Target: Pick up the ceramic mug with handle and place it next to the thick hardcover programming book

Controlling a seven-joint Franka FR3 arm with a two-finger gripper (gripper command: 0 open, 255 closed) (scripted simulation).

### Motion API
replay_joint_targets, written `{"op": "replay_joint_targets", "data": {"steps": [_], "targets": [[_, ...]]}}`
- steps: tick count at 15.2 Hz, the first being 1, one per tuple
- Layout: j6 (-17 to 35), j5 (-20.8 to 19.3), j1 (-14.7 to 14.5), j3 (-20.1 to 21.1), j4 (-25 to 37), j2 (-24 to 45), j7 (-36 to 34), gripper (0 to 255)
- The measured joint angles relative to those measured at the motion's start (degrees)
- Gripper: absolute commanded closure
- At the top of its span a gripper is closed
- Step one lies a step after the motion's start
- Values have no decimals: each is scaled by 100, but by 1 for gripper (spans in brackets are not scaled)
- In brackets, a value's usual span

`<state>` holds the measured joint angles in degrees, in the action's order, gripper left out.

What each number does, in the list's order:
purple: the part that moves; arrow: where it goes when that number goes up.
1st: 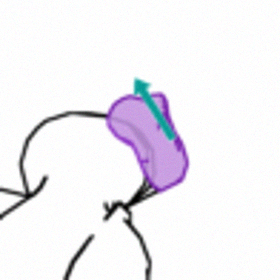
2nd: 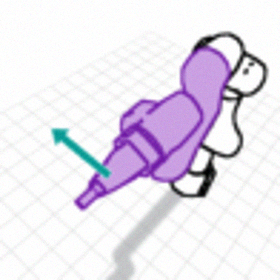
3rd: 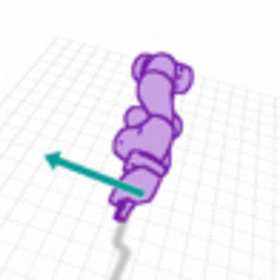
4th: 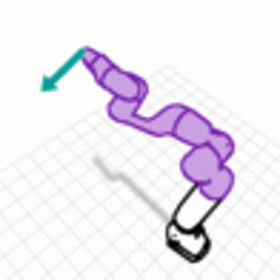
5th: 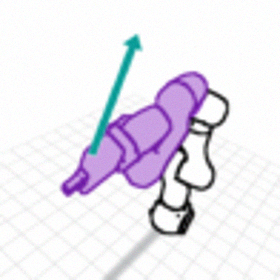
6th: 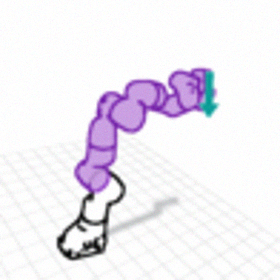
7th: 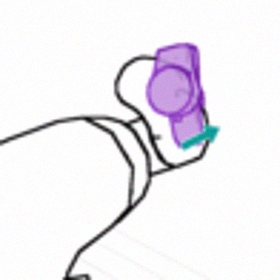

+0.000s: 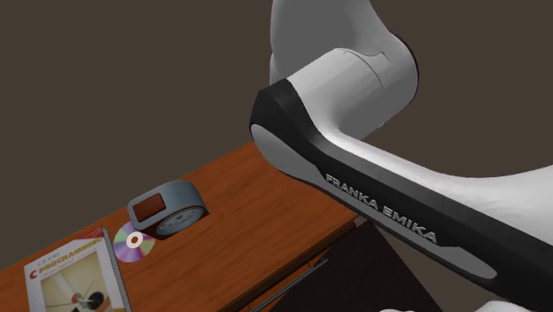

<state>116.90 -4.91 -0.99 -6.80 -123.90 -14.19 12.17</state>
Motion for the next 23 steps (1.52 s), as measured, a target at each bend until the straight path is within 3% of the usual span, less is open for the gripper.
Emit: {"op": "replay_joint_targets", "data": {"steps": [7,16,23], "targets": [[-309,19,-158,278,130,-148,-397,255],[-444,116,-641,1125,73,-254,-1664,255],[-560,153,-1013,1790,425,58,-2680,255]]}}
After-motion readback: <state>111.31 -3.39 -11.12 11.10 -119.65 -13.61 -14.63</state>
